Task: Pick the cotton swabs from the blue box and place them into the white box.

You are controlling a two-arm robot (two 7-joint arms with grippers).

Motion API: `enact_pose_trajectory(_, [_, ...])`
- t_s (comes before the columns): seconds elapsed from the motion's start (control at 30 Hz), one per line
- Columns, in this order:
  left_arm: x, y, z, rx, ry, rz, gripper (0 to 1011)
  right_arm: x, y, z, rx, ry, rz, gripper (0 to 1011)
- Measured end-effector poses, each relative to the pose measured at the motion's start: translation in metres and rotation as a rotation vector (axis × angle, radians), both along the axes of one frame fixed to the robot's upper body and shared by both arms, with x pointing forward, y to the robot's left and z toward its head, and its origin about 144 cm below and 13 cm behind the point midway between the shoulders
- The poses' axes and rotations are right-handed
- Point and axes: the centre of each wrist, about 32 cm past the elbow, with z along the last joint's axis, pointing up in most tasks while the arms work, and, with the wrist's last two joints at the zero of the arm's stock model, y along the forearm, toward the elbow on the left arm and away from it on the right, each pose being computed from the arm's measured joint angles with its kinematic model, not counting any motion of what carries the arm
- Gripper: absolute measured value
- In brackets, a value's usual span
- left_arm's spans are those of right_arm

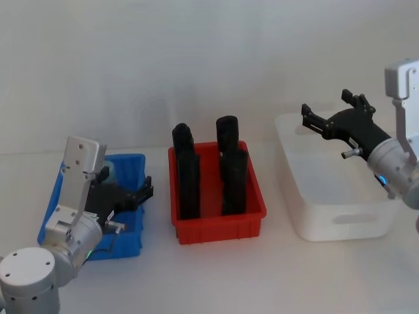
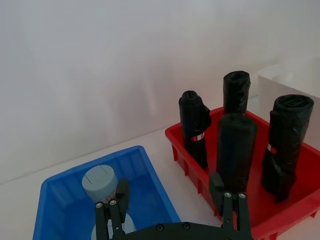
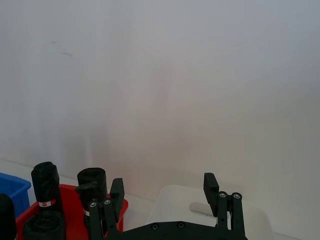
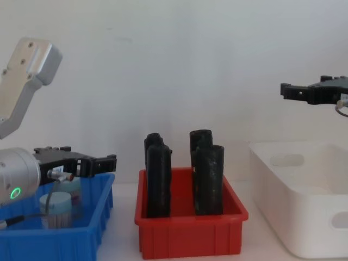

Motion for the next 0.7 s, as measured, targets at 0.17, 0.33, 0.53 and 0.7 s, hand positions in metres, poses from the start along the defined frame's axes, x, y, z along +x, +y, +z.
enact_pose_trajectory(0.17, [0.009,0.009,-0.003,0.001,0.037,0.022,1004,0.0,0.0,0.0,0.0,0.0,0.0,1001])
enact_pose_trajectory(0.33, [0.02,0.018,-0.007,0.004,0.08,0.046,1004,0.0,0.0,0.0,0.0,0.0,0.0,1001])
enact_pose_trajectory(0.53, [0.029,0.025,-0.011,0.006,0.114,0.067,1004,0.0,0.0,0.0,0.0,0.0,0.0,1001])
enact_pose_trajectory(0.7, [0.035,0.031,-0.015,0.012,0.142,0.086,1004,0.0,0.0,0.0,0.0,0.0,0.0,1002])
